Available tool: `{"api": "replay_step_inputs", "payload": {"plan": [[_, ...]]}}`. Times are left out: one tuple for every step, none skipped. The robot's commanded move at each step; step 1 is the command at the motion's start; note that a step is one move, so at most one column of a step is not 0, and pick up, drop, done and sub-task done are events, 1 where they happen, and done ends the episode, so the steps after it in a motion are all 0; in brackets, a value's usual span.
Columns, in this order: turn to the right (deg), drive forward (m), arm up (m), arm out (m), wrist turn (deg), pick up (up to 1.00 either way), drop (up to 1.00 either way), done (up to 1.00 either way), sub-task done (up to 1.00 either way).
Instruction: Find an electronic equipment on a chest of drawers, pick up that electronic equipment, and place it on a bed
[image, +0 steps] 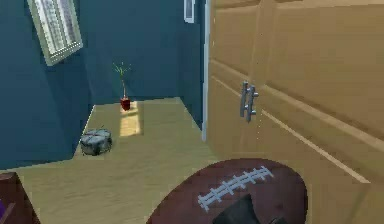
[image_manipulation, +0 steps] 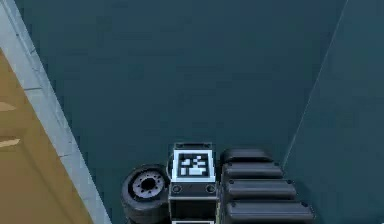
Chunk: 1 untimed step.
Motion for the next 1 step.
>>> {"api": "replay_step_inputs", "payload": {"plan": [[-45.0,0.00,0.00,0.00,0.0,0.00,0.00,0.00,0.00]]}}
